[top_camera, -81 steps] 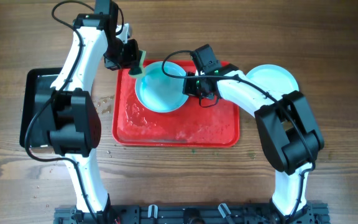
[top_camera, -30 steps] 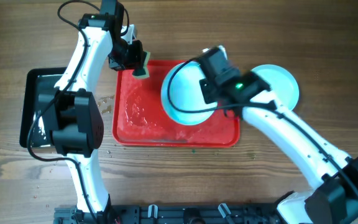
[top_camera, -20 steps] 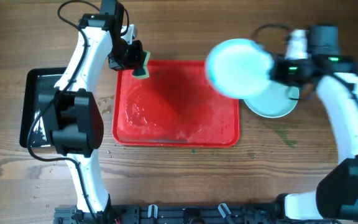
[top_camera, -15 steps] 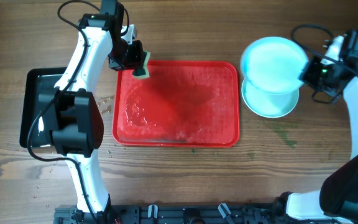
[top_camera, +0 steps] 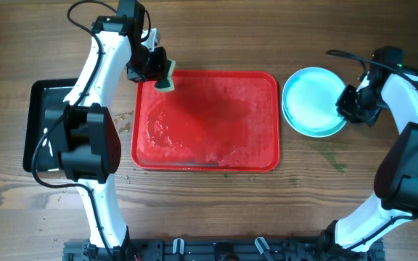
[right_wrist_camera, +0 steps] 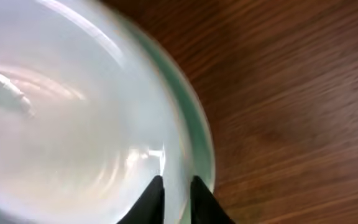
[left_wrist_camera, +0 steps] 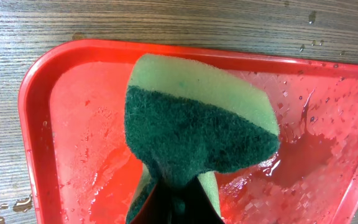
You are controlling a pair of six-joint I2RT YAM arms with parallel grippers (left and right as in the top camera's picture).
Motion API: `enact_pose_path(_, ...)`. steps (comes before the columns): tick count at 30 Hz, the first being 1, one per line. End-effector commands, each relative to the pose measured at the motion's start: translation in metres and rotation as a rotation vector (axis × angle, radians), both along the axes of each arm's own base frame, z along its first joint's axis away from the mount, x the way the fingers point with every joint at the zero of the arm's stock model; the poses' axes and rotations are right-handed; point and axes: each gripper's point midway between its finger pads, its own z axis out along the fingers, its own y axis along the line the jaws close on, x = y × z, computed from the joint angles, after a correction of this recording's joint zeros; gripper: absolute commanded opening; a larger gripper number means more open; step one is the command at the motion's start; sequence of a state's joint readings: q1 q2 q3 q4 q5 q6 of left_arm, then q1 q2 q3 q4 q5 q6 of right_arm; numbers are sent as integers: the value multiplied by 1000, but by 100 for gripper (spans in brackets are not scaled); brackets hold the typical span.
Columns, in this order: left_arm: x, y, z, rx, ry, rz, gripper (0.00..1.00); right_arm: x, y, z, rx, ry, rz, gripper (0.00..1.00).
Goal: Clean dirty plates on tray and stack at the side
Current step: 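Place the sponge into the black tray with the left gripper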
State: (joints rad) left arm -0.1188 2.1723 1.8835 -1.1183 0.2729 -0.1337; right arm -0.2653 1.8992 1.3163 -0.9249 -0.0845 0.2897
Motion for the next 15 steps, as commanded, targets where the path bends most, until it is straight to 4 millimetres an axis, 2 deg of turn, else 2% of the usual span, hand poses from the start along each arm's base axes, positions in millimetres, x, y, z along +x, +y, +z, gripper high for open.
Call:
enact_pose_path(1,2,2,15,4,-37,9,4,-4,8,-2,11,28,19,21)
enact_pose_path(3,3,8,25,3,-48,22,4,-3,10,10,21,11,22,22)
enact_pose_path(5,4,21,42,6,-66,49,4,5,15,34,40,-49,57,25)
enact_pose_path(6,4,35,52,24,-80,76,4,11,23,53,69,-109,90,33)
enact_pose_path(8,-4,67,62,109,-76,133,4,19,36,82,94,-210,139,43)
enact_pose_path(11,-21,123,59,283,-16,217,4,27,57,113,98,-320,202,47)
enact_pose_path(13,-33,148,51,346,37,255,4,30,74,117,100,-338,246,48)
enact_pose_path(15,-50,162,36,348,108,285,4,32,98,116,110,-339,310,48)
